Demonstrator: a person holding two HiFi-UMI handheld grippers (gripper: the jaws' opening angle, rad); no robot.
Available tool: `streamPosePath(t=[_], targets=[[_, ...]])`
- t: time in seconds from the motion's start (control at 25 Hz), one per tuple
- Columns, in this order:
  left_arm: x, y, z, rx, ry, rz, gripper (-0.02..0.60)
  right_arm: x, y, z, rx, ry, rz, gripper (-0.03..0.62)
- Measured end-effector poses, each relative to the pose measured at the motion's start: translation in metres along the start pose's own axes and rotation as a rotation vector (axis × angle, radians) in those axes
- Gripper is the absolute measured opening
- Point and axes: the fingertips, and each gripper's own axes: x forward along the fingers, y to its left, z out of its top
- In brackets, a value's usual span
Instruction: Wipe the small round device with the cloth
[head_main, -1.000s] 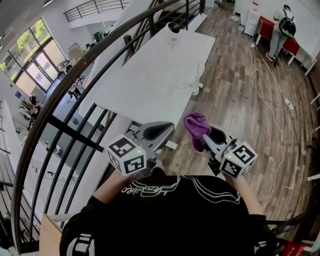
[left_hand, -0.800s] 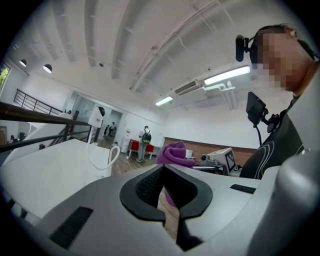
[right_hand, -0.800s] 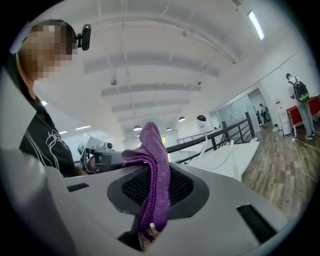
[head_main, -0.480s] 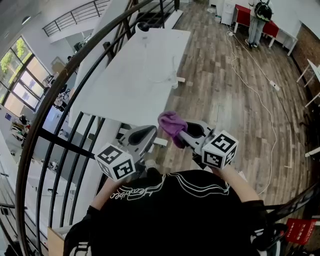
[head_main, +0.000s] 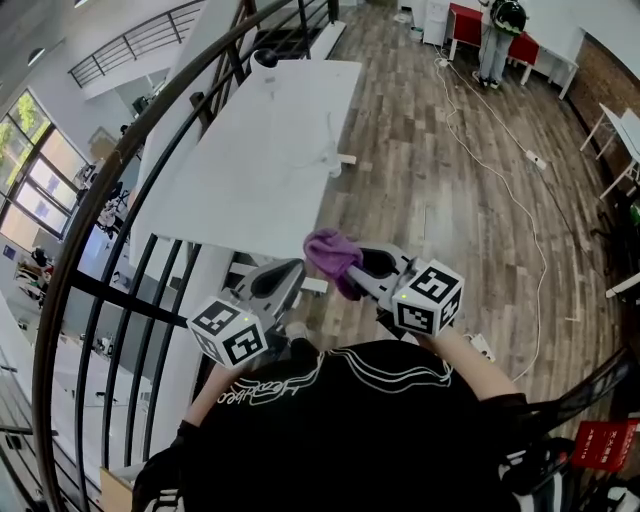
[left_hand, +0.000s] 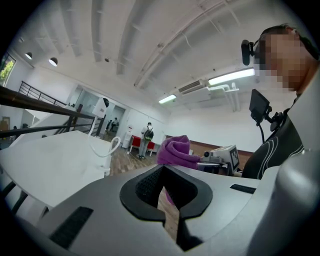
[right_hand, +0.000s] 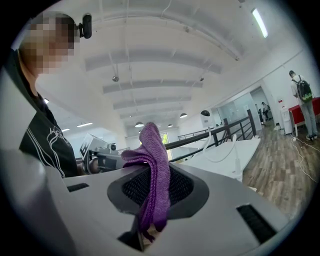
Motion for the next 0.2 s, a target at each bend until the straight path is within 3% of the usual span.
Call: streamPosePath(t=[0.2], targets=[[-0.001, -0.006, -0.015, 0.003, 0.000, -0.009, 0.009, -0.006, 0.004, -0.014, -0.003, 0.004, -0.006, 0.066]])
